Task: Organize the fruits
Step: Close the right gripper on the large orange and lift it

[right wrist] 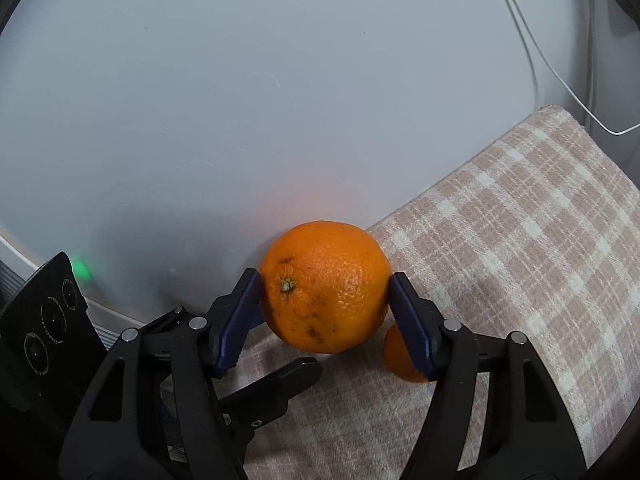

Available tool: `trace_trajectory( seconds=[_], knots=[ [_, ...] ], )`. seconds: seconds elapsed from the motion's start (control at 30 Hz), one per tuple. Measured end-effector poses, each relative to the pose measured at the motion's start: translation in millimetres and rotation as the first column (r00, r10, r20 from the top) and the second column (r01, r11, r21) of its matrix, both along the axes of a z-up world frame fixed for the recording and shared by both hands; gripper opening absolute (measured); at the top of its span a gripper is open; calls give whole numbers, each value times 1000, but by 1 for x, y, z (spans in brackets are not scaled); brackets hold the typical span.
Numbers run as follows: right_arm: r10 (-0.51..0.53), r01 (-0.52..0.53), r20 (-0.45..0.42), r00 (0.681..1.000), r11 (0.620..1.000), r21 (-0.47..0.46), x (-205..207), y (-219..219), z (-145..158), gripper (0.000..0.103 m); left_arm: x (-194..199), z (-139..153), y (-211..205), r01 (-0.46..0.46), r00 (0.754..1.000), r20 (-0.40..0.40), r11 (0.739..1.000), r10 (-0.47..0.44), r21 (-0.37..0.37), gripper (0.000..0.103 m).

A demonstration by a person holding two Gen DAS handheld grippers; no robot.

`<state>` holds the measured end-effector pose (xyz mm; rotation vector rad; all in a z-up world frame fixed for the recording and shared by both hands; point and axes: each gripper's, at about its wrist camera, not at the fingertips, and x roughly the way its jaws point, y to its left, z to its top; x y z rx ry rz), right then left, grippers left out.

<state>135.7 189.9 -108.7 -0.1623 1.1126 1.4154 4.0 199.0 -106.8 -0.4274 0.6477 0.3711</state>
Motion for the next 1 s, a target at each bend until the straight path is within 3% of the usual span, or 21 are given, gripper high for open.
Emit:
trace_trajectory(
  seconds=[0.53,1.0],
  knots=[
    [-13,13,24,1000,1000,25,-8,-7,12,68,-7,12,-11,4,1000,18,999,-4,35,51],
    [-68,62,90,994,996,60,-7,-54,36,68,-11,33,-43,55,996,63,996,-59,66,51]
  ],
)
